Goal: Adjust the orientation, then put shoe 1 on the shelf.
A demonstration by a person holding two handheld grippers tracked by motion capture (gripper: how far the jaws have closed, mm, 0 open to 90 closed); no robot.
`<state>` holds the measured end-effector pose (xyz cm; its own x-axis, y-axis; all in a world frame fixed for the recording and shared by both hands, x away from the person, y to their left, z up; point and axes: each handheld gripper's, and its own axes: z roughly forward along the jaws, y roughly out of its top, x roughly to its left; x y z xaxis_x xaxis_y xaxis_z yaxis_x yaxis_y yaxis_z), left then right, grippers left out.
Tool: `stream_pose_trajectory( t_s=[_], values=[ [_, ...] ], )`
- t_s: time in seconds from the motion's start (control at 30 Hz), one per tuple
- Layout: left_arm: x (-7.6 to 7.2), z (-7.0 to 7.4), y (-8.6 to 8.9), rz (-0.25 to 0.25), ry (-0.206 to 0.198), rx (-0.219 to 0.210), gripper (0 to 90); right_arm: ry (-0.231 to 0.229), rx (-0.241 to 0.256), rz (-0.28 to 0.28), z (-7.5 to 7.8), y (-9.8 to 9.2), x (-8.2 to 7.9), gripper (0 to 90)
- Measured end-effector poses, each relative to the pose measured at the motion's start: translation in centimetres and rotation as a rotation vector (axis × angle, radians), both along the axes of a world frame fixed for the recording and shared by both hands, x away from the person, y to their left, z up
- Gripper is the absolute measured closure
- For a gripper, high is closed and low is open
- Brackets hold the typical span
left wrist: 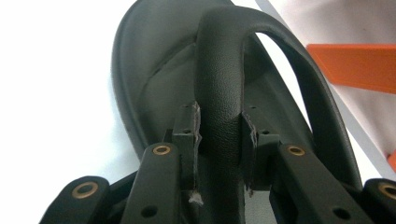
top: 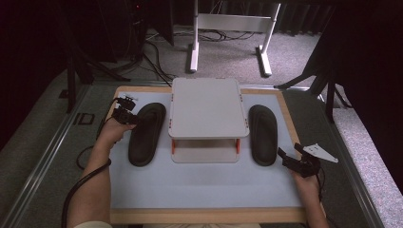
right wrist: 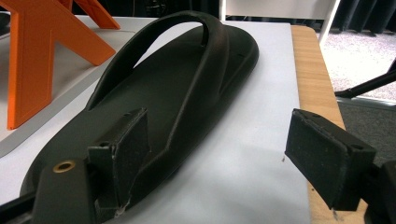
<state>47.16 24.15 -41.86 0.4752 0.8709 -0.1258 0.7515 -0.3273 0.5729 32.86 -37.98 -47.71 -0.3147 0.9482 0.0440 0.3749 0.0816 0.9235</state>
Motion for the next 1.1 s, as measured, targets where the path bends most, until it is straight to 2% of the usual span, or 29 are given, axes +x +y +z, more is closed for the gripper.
stream_pose_trajectory(
  t_s=[0.1, 0.17, 0.2, 0.4, 0.53, 0.57, 0.7, 0.77, 0.83, 0.87, 0.9, 0.97, 1.03, 1.1],
  values=[
    [-0.4, 0.8, 0.2, 0.012, -0.015, 0.005, 71.2, -0.001, 0.0, 0.0, 0.0, 0.0, 0.0, 20.5],
    [-0.6, 1.4, 0.4, 0.021, -0.01, -0.004, 71.3, -0.002, 0.0, -0.002, 0.0, 0.0, 0.0, 20.3],
    [-0.8, 1.7, 0.5, 0.03, -0.018, 0.007, 71.2, -0.002, 0.002, -0.002, 0.0, 0.0, 0.0, 20.2],
    [-2.1, 3.4, 1.2, 0.061, -0.032, -0.022, 71.4, -0.005, 0.008, -0.006, 0.0, -0.1, 0.0, 18.1],
    [-3.2, 4.9, 1.8, 0.093, -0.051, -0.023, 71.4, -0.01, 0.006, 0.003, 0.0, -0.1, -0.1, 14.6],
    [-3.4, 5.3, 1.9, 0.101, -0.047, -0.038, 71.4, -0.01, 0.004, 0.001, 0.0, -0.1, -0.1, 14.6],
    [-4.1, 6.9, 2.1, 0.128, -0.057, -0.051, 71.4, -0.013, 0.006, 0.003, 0.0, -0.1, -0.1, 13.2],
    [-4.4, 7.8, 2.0, 0.121, -0.074, -0.041, 71.4, -0.014, 0.009, 0.005, 0.0, -0.1, -0.1, 13.2],
    [-4.4, 8.7, 1.9, 0.152, -0.071, -0.046, 71.4, -0.014, 0.009, 0.011, 0.0, -0.1, -0.1, 13.2],
    [-4.4, 8.7, 1.9, 0.152, -0.071, -0.046, 71.4, -0.014, 0.009, 0.011, 0.0, -0.1, -0.1, 13.2],
    [-4.6, 9.4, 1.6, 0.151, -0.081, -0.057, 71.4, -0.015, 0.009, 0.013, 0.0, -0.1, -0.1, 13.3],
    [-4.7, 10.1, 1.0, 0.133, -0.089, -0.045, 71.3, -0.013, 0.008, 0.012, 0.0, -0.1, -0.1, 13.5],
    [-4.8, 10.9, 0.6, 0.132, -0.091, -0.06, 71.4, -0.013, 0.007, 0.01, 0.0, -0.1, -0.1, 13.5],
    [-4.9, 11.7, 0.1, 0.12, -0.101, -0.055, 71.4, -0.016, 0.006, 0.012, 0.0, 0.0, -0.2, 13.4]
  ],
)
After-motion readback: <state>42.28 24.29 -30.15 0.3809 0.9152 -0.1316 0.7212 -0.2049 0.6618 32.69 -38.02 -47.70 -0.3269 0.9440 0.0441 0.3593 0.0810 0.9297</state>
